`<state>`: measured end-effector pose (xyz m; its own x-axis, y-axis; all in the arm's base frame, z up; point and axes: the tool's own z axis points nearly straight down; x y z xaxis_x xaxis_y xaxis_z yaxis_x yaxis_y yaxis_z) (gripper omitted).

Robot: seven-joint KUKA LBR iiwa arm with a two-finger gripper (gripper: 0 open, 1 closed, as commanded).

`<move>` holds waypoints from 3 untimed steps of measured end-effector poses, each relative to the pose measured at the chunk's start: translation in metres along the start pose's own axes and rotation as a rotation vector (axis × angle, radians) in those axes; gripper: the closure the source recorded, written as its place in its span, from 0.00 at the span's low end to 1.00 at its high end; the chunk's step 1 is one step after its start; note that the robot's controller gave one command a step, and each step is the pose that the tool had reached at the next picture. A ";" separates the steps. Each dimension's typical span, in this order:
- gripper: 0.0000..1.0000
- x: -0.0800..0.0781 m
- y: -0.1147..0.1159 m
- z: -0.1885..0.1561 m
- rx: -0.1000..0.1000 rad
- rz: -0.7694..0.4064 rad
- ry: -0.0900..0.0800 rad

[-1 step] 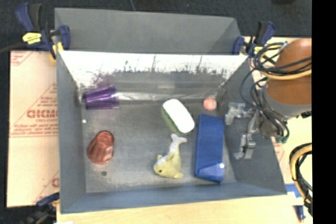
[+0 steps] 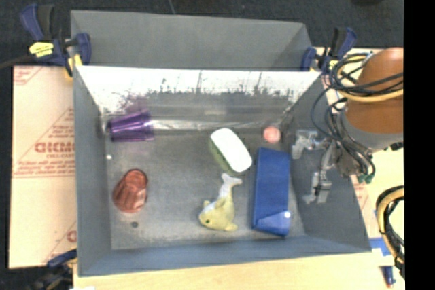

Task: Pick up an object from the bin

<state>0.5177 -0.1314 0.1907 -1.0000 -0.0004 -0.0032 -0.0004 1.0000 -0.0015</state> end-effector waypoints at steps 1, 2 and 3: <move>0.00 0.005 0.052 0.004 0.001 0.263 0.001; 0.00 0.019 0.070 0.030 0.000 0.199 -0.001; 0.00 0.035 0.111 0.037 -0.001 0.144 -0.001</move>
Offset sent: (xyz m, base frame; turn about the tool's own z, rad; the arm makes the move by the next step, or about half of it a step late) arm -0.0305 0.0665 -0.0497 0.0625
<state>0.4830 -0.0206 0.1537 -0.9897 0.1431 -0.0041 0.1431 0.9897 0.0003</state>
